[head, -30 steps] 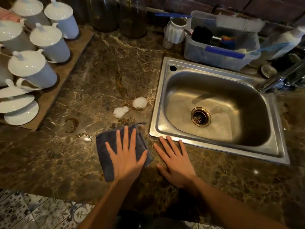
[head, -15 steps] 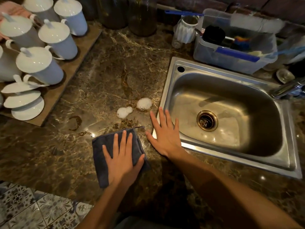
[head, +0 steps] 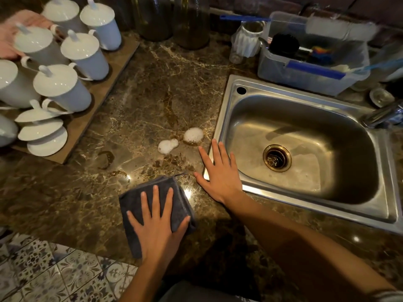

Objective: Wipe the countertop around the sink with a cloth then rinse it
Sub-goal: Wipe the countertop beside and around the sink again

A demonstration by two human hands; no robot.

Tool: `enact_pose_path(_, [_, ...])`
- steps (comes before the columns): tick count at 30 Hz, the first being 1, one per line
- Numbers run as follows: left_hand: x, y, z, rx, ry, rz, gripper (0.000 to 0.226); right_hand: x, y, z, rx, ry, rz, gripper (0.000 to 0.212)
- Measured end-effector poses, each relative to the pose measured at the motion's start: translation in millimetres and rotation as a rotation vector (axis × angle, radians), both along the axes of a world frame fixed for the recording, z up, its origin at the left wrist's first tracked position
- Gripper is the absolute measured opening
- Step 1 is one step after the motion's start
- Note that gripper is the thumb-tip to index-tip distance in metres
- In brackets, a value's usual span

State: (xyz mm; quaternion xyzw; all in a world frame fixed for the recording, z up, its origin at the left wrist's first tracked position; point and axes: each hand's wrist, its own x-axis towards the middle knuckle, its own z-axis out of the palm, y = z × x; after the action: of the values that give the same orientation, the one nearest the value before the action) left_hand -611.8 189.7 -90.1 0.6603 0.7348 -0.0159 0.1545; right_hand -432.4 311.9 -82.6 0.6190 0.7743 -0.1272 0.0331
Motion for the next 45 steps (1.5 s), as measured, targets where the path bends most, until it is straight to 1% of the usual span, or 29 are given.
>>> enact_pose_path(4, [-4,-7,-2,-0.004,0.004,0.069,0.085,9,-19,-1,0.039,-0.015,0.06,0.08])
enact_pose_path(6, [-2,-3,-2,-0.005,0.003,0.075,0.084,12,-30,-3,0.028,-0.009,0.045,0.08])
enact_pose_path(9, [0,10,-1,0.005,-0.007,0.048,0.082,10,-33,-3,0.027,0.009,0.008,0.079])
enact_pose_path(14, [0,56,-2,0.063,0.014,-0.027,0.086,8,-31,-4,0.01,0.046,-0.015,0.082])
enact_pose_path(20, [4,121,-6,0.148,0.033,-0.225,0.087,10,-30,-2,0.025,0.069,0.007,0.085])
enact_pose_path(25, [16,186,-6,0.146,0.031,-0.421,0.08,9,-28,1,-0.011,0.044,-0.011,0.083])
enact_pose_path(29, [32,231,-5,0.121,0.033,-0.497,0.08,7,-29,-1,-0.027,0.047,-0.025,0.083])
enact_pose_path(33, [41,259,-3,0.117,0.05,-0.537,0.079,7,-29,-2,-0.01,0.071,-0.052,0.082])
enact_pose_path(39, [32,243,-4,0.137,0.012,-0.548,0.069,6,-27,7,-0.02,0.109,-0.069,0.079])
enact_pose_path(42, [13,204,-6,0.172,0.008,-0.543,0.062,5,-28,8,-0.006,0.092,-0.086,0.08])
enact_pose_path(45, [-19,148,-8,0.159,-0.005,-0.436,0.06,6,-30,4,0.007,0.083,-0.071,0.08])
